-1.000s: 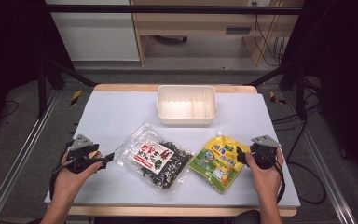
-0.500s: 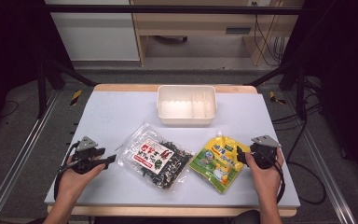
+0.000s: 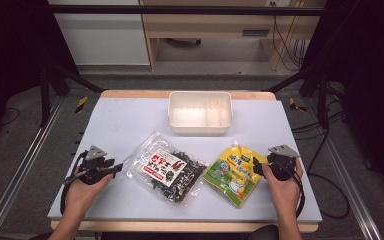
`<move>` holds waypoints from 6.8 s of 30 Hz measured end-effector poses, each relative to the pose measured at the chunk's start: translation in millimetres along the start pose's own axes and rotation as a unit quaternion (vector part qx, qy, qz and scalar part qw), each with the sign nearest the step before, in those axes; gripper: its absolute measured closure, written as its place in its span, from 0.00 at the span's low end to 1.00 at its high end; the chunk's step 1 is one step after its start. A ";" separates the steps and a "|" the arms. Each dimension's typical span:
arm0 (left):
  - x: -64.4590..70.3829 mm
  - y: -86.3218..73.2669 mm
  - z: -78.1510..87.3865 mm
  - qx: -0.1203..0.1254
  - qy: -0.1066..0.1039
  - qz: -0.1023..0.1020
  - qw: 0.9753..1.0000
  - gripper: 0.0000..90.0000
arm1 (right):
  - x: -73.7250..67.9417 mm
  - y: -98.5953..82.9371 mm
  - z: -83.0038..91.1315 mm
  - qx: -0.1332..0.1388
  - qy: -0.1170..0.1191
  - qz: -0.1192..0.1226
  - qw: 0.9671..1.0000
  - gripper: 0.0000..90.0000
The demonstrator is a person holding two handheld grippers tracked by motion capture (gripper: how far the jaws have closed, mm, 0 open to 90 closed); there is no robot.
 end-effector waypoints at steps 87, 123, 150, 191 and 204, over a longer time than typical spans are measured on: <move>102.1 223.8 35.4 0.063 -0.100 -0.182 0.976 1.00 | -127.0 211.5 63.7 0.118 0.275 0.259 0.918 0.27; 129.2 233.0 43.4 0.068 -0.124 -0.209 0.968 1.00 | -149.7 214.8 57.1 0.082 0.341 0.344 0.871 0.39; 94.2 210.9 57.3 0.131 -0.086 -0.150 0.976 0.40 | -128.9 219.4 81.2 0.043 0.401 0.293 0.867 0.98; 33.5 21.2 3.0 0.035 -0.011 -0.068 0.997 0.11 | -96.2 278.2 109.7 0.057 0.387 0.162 0.906 0.99; 32.5 12.9 -4.5 0.019 -0.012 -0.066 0.998 0.10 | -89.6 286.9 105.9 0.062 0.376 0.141 0.914 0.99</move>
Point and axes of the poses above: each handheld gripper's, and its own axes: z roughly backward along the jaws, y roughly out of its top, x roughly to its right, the point moved 8 cm from there along -z, roughly forward along the jaws, and after that the axes turned 14 degrees about -y, right-handed, at the moved point
